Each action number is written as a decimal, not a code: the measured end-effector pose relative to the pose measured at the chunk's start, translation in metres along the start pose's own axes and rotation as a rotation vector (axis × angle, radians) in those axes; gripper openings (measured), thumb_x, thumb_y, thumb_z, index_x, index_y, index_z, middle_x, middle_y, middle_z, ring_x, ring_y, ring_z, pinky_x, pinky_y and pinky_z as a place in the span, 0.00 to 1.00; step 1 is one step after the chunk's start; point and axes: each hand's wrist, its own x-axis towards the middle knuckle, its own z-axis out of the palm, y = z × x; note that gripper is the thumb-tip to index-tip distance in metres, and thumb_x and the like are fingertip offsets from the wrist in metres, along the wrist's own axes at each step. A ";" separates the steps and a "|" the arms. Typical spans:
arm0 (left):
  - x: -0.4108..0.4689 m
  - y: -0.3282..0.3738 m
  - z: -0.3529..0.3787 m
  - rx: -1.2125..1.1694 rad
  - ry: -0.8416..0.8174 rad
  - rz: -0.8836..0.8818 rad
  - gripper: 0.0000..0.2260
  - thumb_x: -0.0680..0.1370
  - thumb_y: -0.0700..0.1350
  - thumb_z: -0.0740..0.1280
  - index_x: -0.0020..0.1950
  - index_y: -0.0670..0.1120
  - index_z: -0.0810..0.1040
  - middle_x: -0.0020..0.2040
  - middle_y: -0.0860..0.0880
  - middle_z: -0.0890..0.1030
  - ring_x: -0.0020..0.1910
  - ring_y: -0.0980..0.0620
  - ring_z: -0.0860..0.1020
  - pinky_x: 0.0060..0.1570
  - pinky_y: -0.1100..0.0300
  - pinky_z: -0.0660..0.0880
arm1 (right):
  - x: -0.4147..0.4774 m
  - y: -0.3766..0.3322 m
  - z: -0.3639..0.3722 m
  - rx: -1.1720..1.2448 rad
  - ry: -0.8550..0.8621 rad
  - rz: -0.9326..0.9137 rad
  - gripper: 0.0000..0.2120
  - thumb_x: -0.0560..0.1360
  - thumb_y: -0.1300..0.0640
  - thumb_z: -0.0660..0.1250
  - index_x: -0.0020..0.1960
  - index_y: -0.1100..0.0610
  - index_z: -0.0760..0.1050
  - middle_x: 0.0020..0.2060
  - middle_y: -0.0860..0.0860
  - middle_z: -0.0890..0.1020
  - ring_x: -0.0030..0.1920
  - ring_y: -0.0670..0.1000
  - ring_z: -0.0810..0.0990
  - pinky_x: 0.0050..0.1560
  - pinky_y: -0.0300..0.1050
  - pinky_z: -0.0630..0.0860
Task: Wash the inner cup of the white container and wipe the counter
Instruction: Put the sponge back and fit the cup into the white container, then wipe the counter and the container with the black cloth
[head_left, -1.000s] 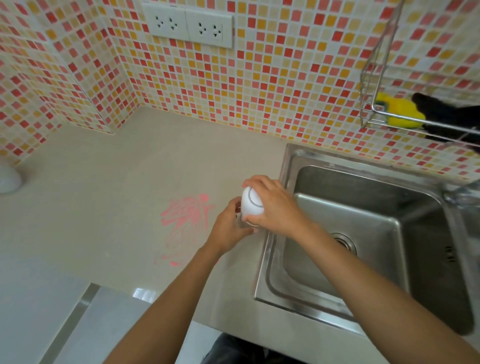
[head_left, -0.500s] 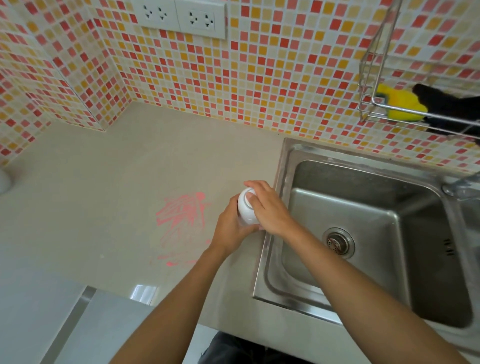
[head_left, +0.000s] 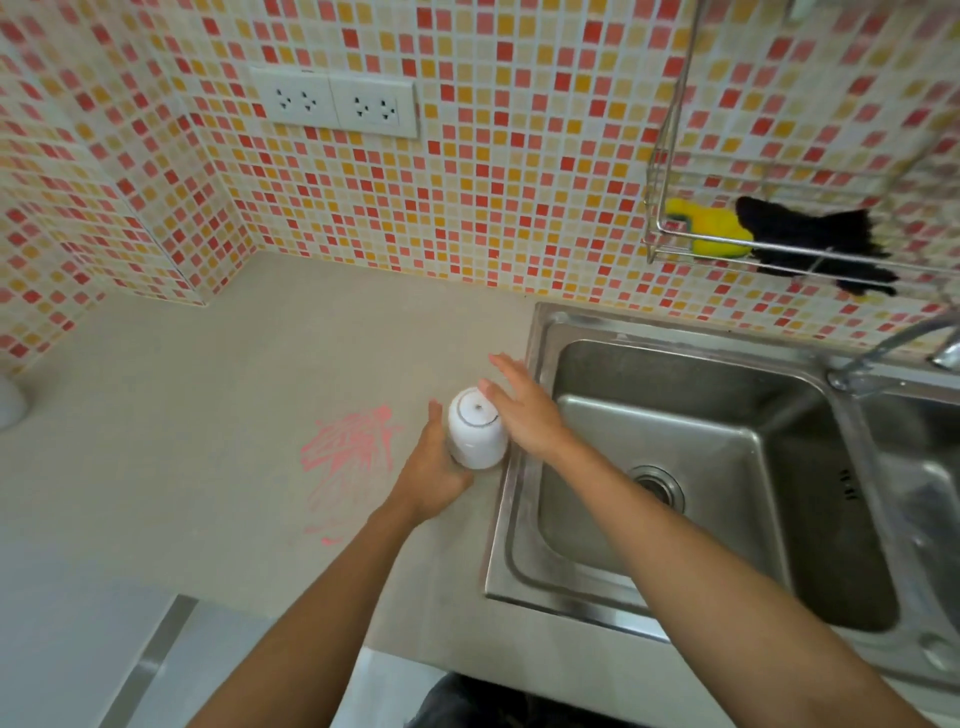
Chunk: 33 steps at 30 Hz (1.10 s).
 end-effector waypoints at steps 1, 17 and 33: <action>-0.006 0.002 -0.004 0.026 0.050 -0.024 0.44 0.75 0.45 0.70 0.79 0.46 0.40 0.79 0.48 0.49 0.78 0.49 0.52 0.75 0.52 0.53 | -0.005 0.005 -0.005 -0.028 0.076 -0.020 0.25 0.81 0.47 0.57 0.76 0.53 0.59 0.77 0.49 0.58 0.77 0.48 0.49 0.75 0.47 0.47; 0.049 0.206 0.066 0.603 0.404 0.618 0.28 0.83 0.55 0.43 0.78 0.44 0.41 0.79 0.46 0.41 0.78 0.51 0.39 0.77 0.53 0.41 | -0.077 0.021 -0.211 -0.599 0.613 -0.355 0.29 0.83 0.46 0.50 0.78 0.58 0.46 0.77 0.51 0.47 0.77 0.48 0.41 0.76 0.45 0.43; 0.117 0.280 0.093 0.918 0.366 0.551 0.36 0.79 0.66 0.37 0.77 0.42 0.34 0.78 0.45 0.35 0.77 0.47 0.36 0.76 0.46 0.43 | 0.034 0.003 -0.337 -0.612 0.203 0.355 0.40 0.70 0.31 0.62 0.71 0.58 0.67 0.68 0.57 0.72 0.65 0.61 0.72 0.66 0.59 0.69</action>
